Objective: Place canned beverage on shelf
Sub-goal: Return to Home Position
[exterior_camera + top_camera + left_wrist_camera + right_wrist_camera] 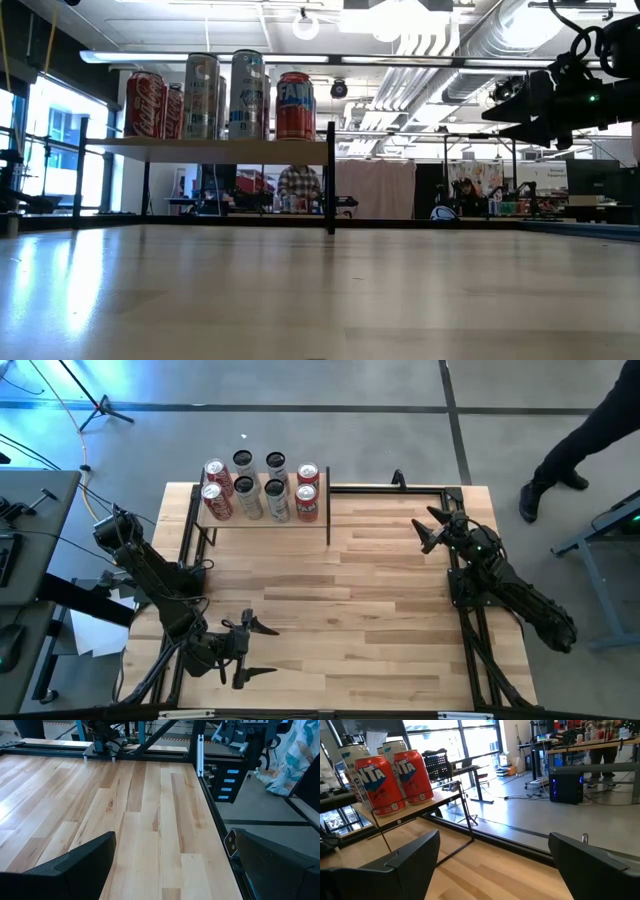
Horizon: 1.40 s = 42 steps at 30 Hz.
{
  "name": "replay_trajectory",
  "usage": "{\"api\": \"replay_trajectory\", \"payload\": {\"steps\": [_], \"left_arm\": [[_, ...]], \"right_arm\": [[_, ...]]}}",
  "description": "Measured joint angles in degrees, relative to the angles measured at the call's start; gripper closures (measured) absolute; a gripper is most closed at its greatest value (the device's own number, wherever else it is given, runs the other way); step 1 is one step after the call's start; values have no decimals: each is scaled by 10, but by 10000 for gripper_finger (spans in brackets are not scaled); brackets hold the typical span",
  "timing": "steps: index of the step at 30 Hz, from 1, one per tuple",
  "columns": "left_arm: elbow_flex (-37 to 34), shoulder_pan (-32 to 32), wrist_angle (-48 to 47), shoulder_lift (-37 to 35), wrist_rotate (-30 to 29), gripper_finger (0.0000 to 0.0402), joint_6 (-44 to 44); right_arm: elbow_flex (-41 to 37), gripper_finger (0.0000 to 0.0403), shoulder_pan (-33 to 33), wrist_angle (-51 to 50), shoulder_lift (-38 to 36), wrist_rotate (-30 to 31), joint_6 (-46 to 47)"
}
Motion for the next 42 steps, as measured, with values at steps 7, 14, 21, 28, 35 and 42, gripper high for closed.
{"api": "replay_trajectory", "payload": {"steps": [7, 14, 21, 28, 35, 42], "left_arm": [[0, 0, 0, 0, 0, 14, 0], [0, 2, -1, 0, 31, 14, -32], [0, 27, -20, 0, 129, 14, -84], [0, 132, -51, -4, 191, 14, 116], [0, 222, -43, -7, 264, 14, 273], [-64, 274, 52, -31, 297, 14, 323]], "right_arm": [[0, 44, 0, 0, 0, 0, 0], [0, 44, 0, 0, 0, 0, 0], [0, 44, 0, 0, 0, 0, 0], [0, 44, 0, 0, 0, 0, 0], [0, 44, 0, 0, 0, 0, 0], [0, 44, 0, 0, 0, 0, 0]]}}
